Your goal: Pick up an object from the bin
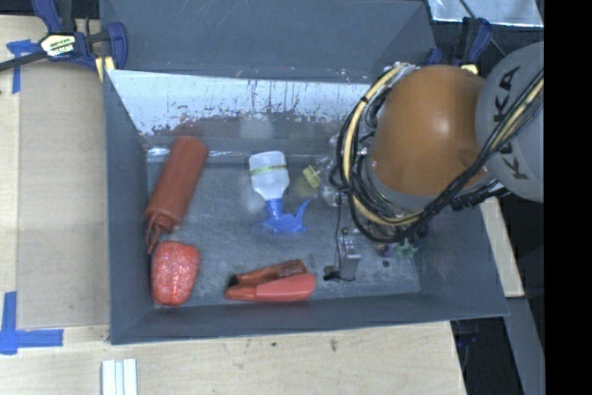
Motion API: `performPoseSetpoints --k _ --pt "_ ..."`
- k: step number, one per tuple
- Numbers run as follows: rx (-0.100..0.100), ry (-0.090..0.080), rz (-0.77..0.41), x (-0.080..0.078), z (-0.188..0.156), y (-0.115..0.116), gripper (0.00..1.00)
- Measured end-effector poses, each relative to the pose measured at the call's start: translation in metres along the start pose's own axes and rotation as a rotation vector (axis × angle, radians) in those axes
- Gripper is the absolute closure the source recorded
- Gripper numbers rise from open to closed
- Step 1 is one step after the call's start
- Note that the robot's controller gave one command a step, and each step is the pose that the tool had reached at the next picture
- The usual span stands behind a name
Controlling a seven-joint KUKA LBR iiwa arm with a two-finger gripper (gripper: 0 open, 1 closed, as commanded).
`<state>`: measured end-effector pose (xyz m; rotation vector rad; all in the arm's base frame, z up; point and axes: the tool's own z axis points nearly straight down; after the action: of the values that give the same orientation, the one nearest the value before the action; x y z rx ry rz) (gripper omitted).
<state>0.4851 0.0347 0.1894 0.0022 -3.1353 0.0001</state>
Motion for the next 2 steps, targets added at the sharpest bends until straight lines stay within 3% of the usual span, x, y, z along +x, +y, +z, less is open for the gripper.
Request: performPoseSetpoints --k 1,2 --pt "-0.001 -0.009 0.001 -0.002 -0.004 0.0 0.0" --pt "-0.001 -0.016 0.038 -0.008 0.046 0.029 0.0"
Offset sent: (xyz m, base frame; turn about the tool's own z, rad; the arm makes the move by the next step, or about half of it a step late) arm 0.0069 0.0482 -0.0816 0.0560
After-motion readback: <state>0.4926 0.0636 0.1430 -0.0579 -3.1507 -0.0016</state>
